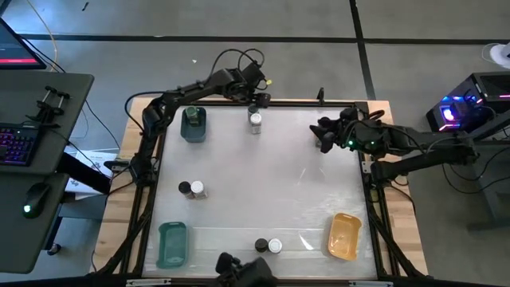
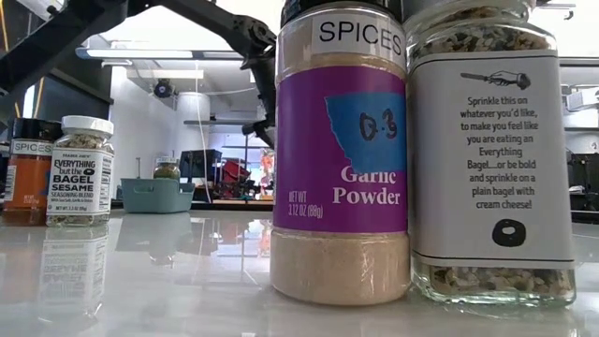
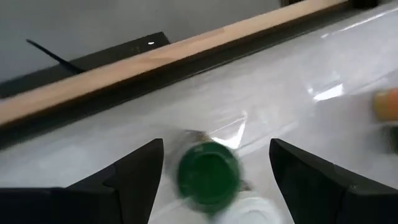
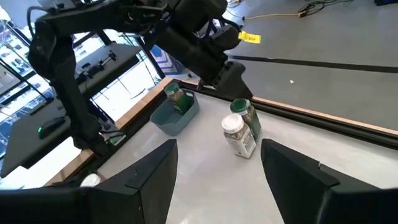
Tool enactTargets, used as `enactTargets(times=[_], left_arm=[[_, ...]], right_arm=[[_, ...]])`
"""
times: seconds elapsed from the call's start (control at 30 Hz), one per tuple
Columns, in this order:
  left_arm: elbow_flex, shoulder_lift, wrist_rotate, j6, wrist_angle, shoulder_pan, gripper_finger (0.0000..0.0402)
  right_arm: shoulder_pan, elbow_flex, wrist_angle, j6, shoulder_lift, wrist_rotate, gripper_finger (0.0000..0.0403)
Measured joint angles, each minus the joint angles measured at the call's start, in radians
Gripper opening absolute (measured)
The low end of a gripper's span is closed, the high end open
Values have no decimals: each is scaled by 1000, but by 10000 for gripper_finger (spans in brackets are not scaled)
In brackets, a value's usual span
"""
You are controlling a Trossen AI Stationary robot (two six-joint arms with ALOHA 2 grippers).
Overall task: Sort spices by type
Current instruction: Put the left green seasoning bottle into the blue bin
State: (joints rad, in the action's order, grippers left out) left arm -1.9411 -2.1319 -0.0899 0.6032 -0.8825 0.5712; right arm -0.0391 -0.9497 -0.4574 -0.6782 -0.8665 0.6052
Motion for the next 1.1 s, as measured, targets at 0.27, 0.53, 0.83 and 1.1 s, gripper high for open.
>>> enactTargets(times=[0.27, 0.53, 0.83, 1.1], left_arm=[[0, -1, -100, -10, 2, -36, 280], [0, -1, -176, 53, -17, -51, 280], [42, -3, -126, 118, -38, -51, 280], [63, -8, -131, 127, -6, -56, 280]], right_arm=[[0, 0, 14, 5, 5, 20, 227], [0, 0, 14, 5, 5, 20, 227], [0, 0, 14, 5, 6, 20, 227], [0, 0, 13, 5, 6, 20, 227]])
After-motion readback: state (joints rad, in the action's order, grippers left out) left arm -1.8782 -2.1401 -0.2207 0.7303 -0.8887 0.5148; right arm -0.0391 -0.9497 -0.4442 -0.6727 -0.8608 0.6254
